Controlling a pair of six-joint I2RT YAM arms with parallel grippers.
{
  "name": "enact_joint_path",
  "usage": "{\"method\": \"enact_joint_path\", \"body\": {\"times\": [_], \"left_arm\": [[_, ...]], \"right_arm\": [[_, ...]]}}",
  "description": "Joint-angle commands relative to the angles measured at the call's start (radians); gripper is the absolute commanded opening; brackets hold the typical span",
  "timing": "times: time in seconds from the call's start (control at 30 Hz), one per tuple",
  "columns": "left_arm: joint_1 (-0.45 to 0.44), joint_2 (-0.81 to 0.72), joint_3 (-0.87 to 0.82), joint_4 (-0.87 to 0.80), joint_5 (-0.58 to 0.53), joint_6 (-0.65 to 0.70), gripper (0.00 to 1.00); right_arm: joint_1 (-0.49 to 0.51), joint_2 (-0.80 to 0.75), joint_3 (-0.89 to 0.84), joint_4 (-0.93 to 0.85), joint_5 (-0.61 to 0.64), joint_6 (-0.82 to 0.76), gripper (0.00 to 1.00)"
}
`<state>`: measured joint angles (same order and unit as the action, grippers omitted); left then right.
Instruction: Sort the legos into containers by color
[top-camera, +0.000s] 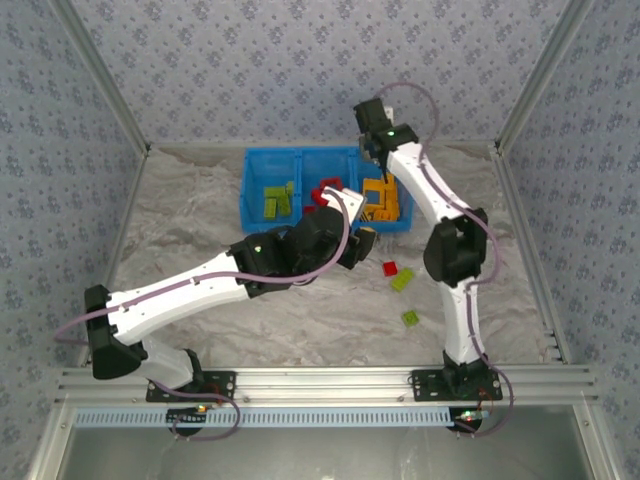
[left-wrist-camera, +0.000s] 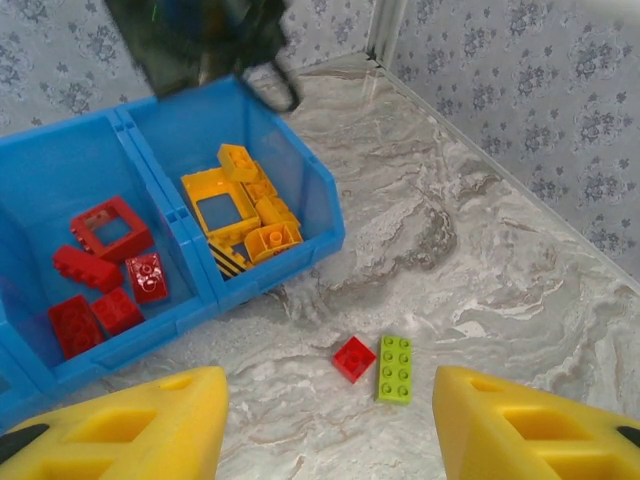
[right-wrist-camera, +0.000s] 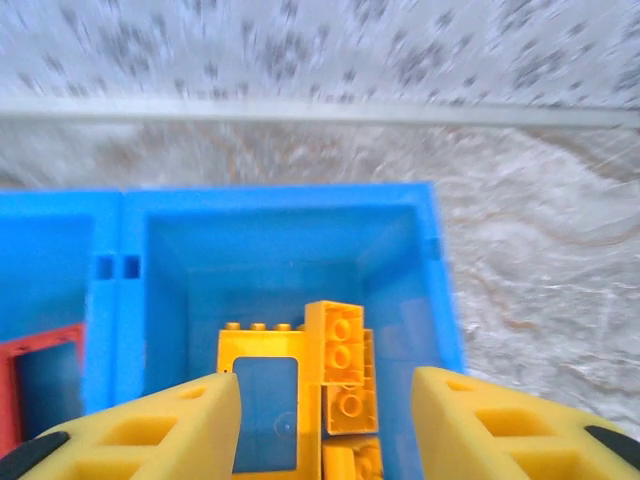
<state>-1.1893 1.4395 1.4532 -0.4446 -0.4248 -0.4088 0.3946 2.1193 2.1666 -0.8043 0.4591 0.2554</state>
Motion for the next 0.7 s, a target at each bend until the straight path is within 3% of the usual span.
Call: {"method": "enact_joint_path", "body": {"times": [0.0, 0.23, 0.4, 0.57, 0.67], "left_arm": [[0.008, -0.035, -0.023, 0.001, 0.04, -0.02, 0.56], [0.025, 0.031, -0.095, 0.036, 0.227, -0.007, 0.56], [0.028, 0.122, -0.146, 0.104, 0.331, -0.01, 0.56], [0.03, 0.249, -0.133, 0.153, 0.388, 0.002, 0.57], [0.03, 0.342, -0.099, 0.164, 0.422, 0.005, 0.58]], "right_arm": [[-0.013, -0.168, -0.108, -0.009, -0.029, 0.055, 0.49], [-0.004, -0.682, -0.532, -0.018, -0.258, 0.141, 0.52], [0.015, -1.041, -0.768, -0.166, -0.454, 0.202, 0.55], [0.015, -1.325, -0.893, -0.272, -0.75, 0.218, 0.6], [0.016, -1.411, -0.903, -0.337, -0.815, 0.214, 0.62]]}}
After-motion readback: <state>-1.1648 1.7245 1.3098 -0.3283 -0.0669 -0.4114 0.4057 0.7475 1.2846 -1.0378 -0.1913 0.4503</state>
